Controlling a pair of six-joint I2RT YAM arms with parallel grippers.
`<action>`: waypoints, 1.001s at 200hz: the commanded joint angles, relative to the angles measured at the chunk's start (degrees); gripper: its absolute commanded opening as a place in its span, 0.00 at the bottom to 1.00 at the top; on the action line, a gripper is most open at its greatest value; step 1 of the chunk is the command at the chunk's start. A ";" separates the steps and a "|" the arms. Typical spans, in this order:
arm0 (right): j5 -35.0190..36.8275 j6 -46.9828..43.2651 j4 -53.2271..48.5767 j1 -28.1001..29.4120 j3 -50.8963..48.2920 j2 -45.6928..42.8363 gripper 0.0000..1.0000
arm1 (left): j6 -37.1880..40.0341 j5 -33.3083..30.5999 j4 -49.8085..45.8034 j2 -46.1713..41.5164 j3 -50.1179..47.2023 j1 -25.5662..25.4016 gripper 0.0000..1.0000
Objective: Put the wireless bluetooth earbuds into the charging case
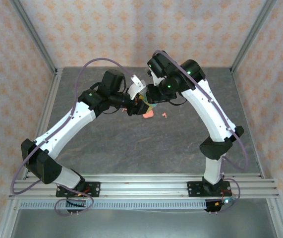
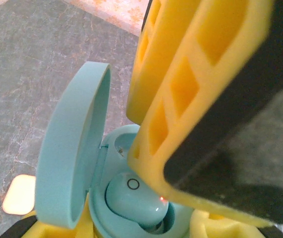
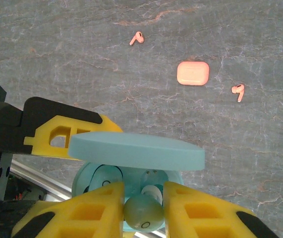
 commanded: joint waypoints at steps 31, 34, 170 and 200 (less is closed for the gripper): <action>-1.41 0.99 0.87 0.57 -1.39 0.76 0.23 | 1.83 0.59 1.42 -1.08 2.24 -0.37 0.08; -1.54 0.99 0.92 0.50 -1.41 0.86 0.23 | 1.83 0.61 1.42 -1.10 2.24 -0.37 0.08; -5.76 2.14 1.49 -1.34 -1.86 -0.13 0.29 | 1.76 1.49 1.86 -1.69 1.80 -0.36 0.08; -5.97 2.71 2.02 -1.44 -1.94 -0.69 0.31 | 1.65 1.49 1.80 -1.97 1.71 -0.33 0.08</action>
